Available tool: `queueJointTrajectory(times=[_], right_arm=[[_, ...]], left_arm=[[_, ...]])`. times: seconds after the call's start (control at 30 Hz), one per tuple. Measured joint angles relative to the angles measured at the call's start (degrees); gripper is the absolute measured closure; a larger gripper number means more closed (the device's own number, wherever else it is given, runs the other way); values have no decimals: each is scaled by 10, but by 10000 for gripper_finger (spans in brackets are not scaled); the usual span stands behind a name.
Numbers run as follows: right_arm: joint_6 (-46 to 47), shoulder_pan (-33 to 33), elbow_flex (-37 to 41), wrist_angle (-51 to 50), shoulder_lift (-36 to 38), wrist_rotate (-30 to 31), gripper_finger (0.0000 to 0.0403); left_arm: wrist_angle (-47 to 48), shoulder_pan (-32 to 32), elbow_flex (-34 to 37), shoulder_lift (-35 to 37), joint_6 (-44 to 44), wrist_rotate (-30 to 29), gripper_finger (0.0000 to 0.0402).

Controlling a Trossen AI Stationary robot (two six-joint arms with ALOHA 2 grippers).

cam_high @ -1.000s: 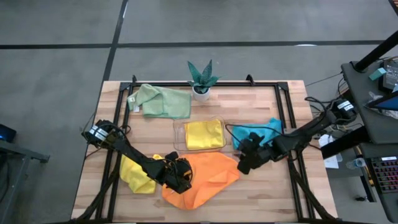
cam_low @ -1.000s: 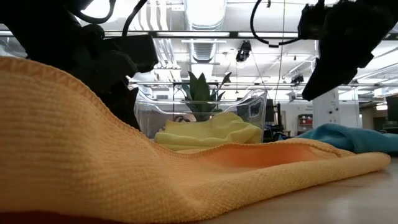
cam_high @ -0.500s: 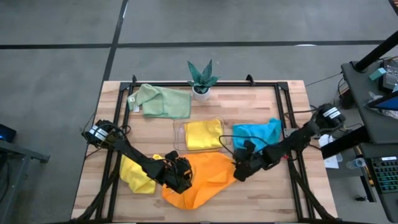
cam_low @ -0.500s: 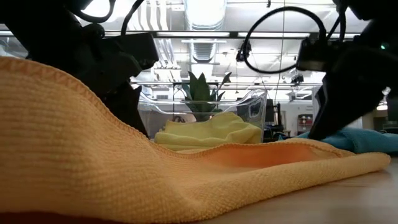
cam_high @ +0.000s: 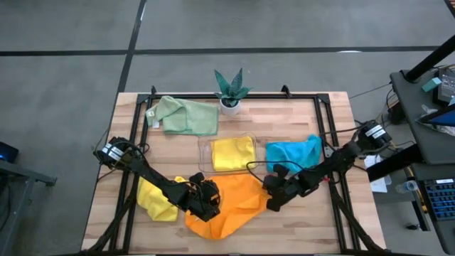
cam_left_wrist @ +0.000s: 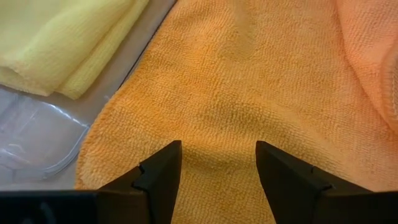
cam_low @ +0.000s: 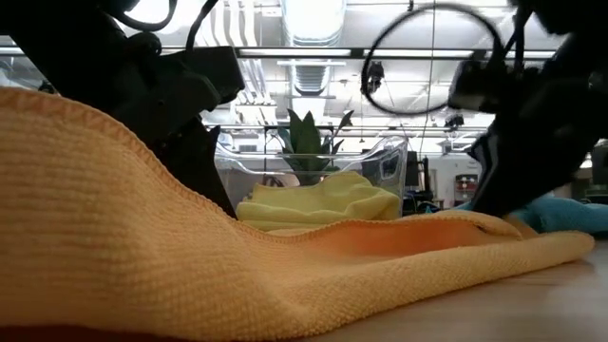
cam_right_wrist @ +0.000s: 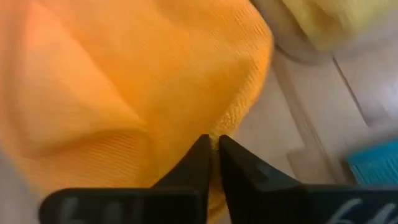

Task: Fold microfiber towels
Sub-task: Fold the orange microfiber towel

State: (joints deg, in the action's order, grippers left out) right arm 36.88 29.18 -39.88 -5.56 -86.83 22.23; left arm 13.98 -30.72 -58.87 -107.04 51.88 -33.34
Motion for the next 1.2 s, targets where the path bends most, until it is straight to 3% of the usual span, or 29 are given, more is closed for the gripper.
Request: queueJointTrajectory(times=[0.3, 0.57, 0.87, 1.07, 1.2], right_arm=[[-57, 32, 0, 96, -1, -16, 394], [-110, 48, 0, 196, -55, -60, 384], [-110, 48, -37, 180, -96, -119, 284], [-110, 48, -41, 122, -55, -115, 224], [-107, 48, -41, 85, -27, -73, 204]], left_arm=[[0, 0, 0, 0, 0, -1, 210], [0, 0, 1, 0, 0, -2, 210], [0, 0, 1, 0, 0, -1, 210], [0, 0, 1, 0, -1, -1, 210], [0, 0, 2, 0, -1, -1, 210]])
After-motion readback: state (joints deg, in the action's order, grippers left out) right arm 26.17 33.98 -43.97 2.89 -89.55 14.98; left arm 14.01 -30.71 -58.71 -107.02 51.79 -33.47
